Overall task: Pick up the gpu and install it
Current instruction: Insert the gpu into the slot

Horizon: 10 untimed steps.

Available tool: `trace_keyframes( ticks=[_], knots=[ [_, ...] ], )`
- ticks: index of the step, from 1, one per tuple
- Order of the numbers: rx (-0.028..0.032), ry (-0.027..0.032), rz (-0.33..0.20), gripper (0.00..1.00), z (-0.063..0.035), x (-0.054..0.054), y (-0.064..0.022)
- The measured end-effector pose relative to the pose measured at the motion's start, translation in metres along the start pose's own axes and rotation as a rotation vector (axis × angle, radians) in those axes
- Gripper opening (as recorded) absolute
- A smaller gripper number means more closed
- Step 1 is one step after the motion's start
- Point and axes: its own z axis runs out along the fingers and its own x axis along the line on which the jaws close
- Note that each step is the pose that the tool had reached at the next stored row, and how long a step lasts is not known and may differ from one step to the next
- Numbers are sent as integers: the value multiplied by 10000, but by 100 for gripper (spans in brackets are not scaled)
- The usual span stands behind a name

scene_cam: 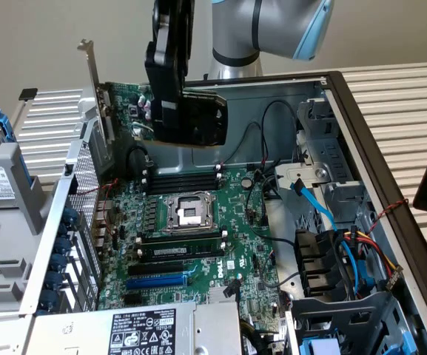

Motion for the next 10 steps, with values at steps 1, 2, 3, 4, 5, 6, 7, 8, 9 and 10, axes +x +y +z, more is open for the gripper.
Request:
trace_keyframes(
  ticks=[1, 2, 3, 4, 5, 6, 7, 8, 9, 10],
  knots=[
    [28, 6, -127, 27, 5, 0, -1],
    [37, 19, -280, 27, 11, 0, -2],
    [39, 34, -446, 27, 15, 1, -2],
    [37, 46, -590, 27, 16, 1, -2],
    [36, 50, -622, 27, 16, 2, -1],
    [36, 50, -622, 27, 16, 1, -1],
    [36, 51, -622, 27, 16, 1, -1],
    [62, 49, -634, 27, 17, -1, 2],
    [97, 49, -662, 27, 22, -14, 7],
    [128, 51, -715, 27, 29, -21, 8]
  ],
)
